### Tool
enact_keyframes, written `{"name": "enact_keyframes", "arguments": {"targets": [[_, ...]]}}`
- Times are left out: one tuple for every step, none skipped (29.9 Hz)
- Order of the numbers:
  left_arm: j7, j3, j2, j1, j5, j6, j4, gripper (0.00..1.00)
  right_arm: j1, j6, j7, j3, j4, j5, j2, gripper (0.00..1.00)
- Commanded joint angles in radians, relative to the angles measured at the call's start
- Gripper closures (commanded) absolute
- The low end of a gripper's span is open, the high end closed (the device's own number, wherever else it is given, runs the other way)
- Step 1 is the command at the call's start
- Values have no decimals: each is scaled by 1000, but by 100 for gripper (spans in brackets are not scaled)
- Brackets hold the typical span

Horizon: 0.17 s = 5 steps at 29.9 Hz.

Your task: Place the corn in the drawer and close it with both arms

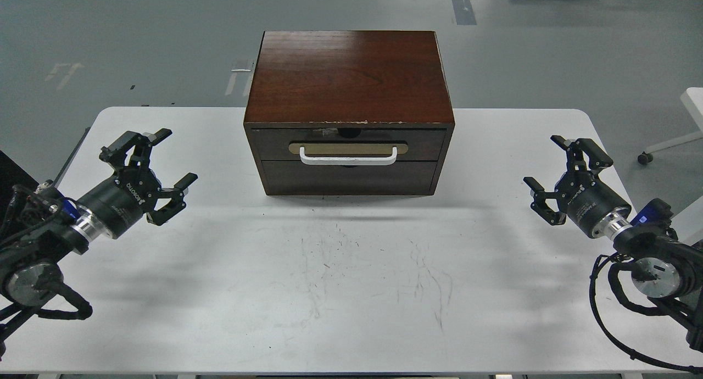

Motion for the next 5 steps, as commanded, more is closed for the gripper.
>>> {"name": "enact_keyframes", "arguments": {"targets": [[0, -1, -20, 11, -13, 0, 22, 0, 0, 0, 0, 0, 1, 0, 6, 0], [0, -1, -20, 14, -13, 0, 20, 0, 0, 0, 0, 0, 1, 0, 7, 0], [0, -2, -22, 14, -13, 0, 20, 0, 0, 0, 0, 0, 1, 0, 7, 0], [0, -2, -22, 14, -13, 0, 20, 0, 0, 0, 0, 0, 1, 0, 7, 0], [0, -2, -22, 14, -13, 0, 20, 0, 0, 0, 0, 0, 1, 0, 10, 0]]}}
